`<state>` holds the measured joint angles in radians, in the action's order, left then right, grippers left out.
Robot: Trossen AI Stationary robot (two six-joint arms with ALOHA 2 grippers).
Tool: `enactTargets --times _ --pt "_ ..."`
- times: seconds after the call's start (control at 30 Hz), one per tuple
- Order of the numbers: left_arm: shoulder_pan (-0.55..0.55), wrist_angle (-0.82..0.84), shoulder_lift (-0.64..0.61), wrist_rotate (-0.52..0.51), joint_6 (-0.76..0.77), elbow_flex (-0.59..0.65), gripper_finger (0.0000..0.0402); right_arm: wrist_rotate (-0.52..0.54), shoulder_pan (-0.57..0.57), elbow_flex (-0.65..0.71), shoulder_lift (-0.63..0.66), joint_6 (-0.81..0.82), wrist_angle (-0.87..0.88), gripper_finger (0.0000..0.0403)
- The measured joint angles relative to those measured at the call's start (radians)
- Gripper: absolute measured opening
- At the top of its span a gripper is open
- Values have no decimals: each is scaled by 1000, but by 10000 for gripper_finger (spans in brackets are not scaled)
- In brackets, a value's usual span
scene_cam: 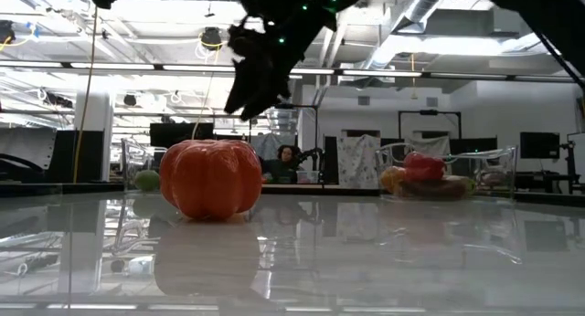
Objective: Sort produce into baskets
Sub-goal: Put the lemon into the left transparent bin
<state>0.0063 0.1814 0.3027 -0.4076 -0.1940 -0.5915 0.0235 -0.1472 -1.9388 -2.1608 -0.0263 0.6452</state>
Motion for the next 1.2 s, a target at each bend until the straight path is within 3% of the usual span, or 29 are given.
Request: enactTargets --times 0.23,0.67,1.2 --pt "0 -5 0 0 17 0 245 -6 134 94 -3 97 6 336" --pt "0 10 0 3 56 0 245 -130 154 96 -71 124 -32 350" --pt "0 8 0 6 49 0 245 -131 174 96 -149 78 -75 349"
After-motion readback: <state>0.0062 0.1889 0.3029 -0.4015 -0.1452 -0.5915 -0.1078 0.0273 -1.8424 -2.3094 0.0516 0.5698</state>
